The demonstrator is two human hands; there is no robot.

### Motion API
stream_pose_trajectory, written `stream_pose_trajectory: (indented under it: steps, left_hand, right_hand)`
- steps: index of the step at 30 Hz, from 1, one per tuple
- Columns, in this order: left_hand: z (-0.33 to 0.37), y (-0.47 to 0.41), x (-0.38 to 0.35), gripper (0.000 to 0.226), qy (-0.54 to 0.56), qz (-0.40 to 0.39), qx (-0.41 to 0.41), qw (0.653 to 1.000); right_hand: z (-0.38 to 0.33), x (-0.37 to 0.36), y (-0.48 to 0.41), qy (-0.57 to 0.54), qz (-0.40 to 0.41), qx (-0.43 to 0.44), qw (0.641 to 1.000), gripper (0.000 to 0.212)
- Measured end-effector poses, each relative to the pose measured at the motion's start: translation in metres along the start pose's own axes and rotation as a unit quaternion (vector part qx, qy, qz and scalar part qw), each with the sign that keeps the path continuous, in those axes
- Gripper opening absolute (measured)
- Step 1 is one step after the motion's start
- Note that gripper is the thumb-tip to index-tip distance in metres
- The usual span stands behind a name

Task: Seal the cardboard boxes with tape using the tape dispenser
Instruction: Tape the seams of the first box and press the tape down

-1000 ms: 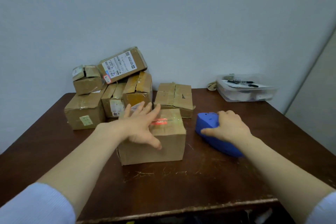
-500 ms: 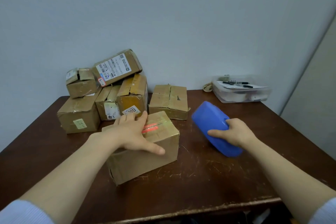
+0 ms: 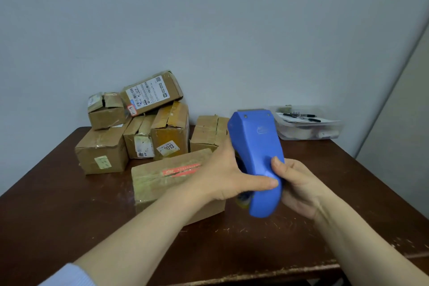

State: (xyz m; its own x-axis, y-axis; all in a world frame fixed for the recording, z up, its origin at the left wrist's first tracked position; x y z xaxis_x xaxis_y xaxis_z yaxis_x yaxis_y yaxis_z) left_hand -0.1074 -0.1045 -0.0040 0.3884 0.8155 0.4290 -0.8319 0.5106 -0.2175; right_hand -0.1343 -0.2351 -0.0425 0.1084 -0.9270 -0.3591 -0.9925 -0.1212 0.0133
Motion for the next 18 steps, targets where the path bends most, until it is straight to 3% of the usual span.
stream_pose_trajectory:
  steps: [3, 6, 10, 13, 18]
  left_hand:
    - [0.001, 0.003, 0.009, 0.086, -0.01, 0.063, -0.003, 0.998]
    - [0.006, 0.008, 0.014, 0.088, -0.012, 0.091, -0.017, 0.996]
    - [0.013, 0.012, 0.01, 0.091, -0.01, 0.007, -0.014, 1.0]
    - [0.019, 0.013, 0.019, 0.092, 0.082, -0.016, 0.008, 0.996]
    - [0.041, 0.016, 0.035, 0.033, 0.145, 0.072, -0.005, 0.987]
  right_hand:
    - [-0.001, -0.004, -0.003, 0.015, 0.021, 0.017, 1.0, 0.07]
    - [0.0, -0.01, -0.002, 0.039, 0.019, 0.04, 0.998, 0.087]
    - [-0.003, -0.008, 0.003, 0.016, 0.015, 0.07, 0.997, 0.092]
    - [-0.011, 0.003, 0.007, -0.013, -0.001, 0.08, 0.997, 0.078]
    - [-0.024, 0.009, 0.01, 0.05, -0.042, 0.089, 0.994, 0.067]
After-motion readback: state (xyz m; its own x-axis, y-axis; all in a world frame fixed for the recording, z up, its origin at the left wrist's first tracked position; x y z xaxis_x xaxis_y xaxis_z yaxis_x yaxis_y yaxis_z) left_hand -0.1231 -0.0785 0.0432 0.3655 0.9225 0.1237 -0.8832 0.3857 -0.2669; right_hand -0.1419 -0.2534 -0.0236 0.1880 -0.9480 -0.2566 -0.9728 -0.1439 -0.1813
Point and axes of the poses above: each hand's wrist, its own y-axis away from the middle knuckle, its own x-axis out of the back of the hand, z = x × y, the point moved 5 cm from there along -y, towards the middle knuckle, and after that the axes turned 5 degrees about z, right-handed, at the moved point
